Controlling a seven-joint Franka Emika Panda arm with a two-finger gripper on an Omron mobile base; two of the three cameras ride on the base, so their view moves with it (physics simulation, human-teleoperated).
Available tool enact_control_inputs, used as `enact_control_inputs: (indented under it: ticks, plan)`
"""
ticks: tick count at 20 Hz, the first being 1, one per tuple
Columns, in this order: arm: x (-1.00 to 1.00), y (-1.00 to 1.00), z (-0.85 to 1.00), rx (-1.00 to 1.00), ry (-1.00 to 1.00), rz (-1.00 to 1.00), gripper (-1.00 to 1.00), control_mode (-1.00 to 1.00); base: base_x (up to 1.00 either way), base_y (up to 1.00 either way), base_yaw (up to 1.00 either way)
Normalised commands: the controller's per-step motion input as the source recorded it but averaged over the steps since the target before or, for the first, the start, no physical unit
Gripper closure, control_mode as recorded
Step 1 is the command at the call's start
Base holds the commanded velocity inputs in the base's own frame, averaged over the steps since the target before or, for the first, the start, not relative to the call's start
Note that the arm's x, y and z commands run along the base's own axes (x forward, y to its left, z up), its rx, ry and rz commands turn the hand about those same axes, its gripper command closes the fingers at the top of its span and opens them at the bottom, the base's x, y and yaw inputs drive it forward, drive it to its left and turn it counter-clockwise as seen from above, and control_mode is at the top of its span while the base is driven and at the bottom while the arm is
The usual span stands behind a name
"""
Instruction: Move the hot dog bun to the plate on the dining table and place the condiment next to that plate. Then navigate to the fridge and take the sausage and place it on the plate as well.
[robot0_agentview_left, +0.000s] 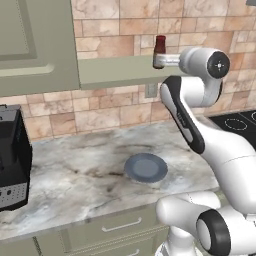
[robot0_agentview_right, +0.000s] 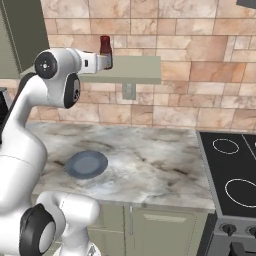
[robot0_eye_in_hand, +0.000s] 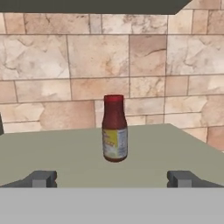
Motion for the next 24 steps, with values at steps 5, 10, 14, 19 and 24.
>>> enact_control_inputs:
  ticks: [5, 10, 14, 19, 24]
  plan:
    - [0.14, -0.11, 0.00, 0.00, 0.00, 0.00, -1.00, -1.00, 0.00, 0.00, 0.00]
    - [0.28, -0.06, 0.00, 0.00, 0.00, 0.00, -1.00, -1.00, 0.00, 0.00, 0.00]
    - [0.45, 0.00, 0.00, 0.00, 0.00, 0.00, -1.00, -1.00, 0.00, 0.00, 0.00]
    - [0.42, 0.00, 0.00, 0.00, 0.00, 0.01, -1.00, -1.00, 0.00, 0.00, 0.00]
    - [0.45, 0.00, 0.00, 0.00, 0.00, 0.03, -1.00, -1.00, 0.00, 0.00, 0.00]
